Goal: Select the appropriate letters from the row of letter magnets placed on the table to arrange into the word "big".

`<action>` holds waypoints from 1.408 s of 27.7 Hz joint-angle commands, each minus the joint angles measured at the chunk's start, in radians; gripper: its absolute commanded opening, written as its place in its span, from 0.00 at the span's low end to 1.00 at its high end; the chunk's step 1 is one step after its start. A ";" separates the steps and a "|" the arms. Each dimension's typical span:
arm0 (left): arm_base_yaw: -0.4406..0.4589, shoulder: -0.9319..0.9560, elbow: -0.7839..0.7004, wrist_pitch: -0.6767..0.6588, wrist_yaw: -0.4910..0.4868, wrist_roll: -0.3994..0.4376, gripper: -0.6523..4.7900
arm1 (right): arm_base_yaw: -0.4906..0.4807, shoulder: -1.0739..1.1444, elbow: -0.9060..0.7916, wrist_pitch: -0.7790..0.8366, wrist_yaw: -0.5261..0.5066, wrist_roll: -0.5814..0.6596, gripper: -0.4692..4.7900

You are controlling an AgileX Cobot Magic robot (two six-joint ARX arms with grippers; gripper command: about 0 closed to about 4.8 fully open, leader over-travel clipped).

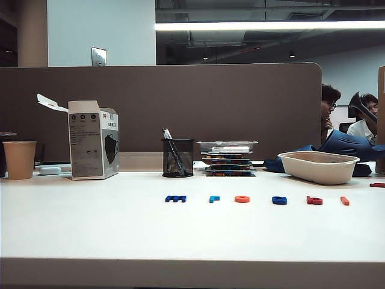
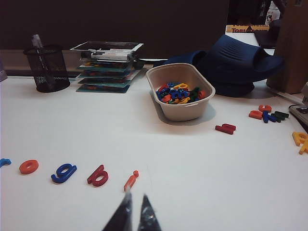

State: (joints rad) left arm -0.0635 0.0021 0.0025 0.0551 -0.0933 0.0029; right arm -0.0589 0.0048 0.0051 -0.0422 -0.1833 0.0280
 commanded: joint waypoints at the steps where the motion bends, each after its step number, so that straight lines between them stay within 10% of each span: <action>1: 0.003 0.000 0.005 0.010 0.004 -0.003 0.11 | 0.001 -0.007 -0.005 0.017 0.001 -0.002 0.13; 18: 0.003 0.000 0.007 0.014 0.005 -0.004 0.11 | 0.001 -0.007 -0.005 0.017 0.002 -0.002 0.13; 23: 0.002 0.000 0.073 0.003 0.144 -0.053 0.11 | 0.001 -0.007 -0.005 0.017 0.002 -0.002 0.13; 39: 0.001 0.233 0.861 -0.834 0.531 -0.251 0.11 | 0.001 -0.007 -0.005 0.017 0.001 -0.002 0.13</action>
State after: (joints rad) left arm -0.0631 0.1944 0.8207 -0.7322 0.3943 -0.2417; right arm -0.0589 0.0048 0.0051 -0.0418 -0.1833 0.0280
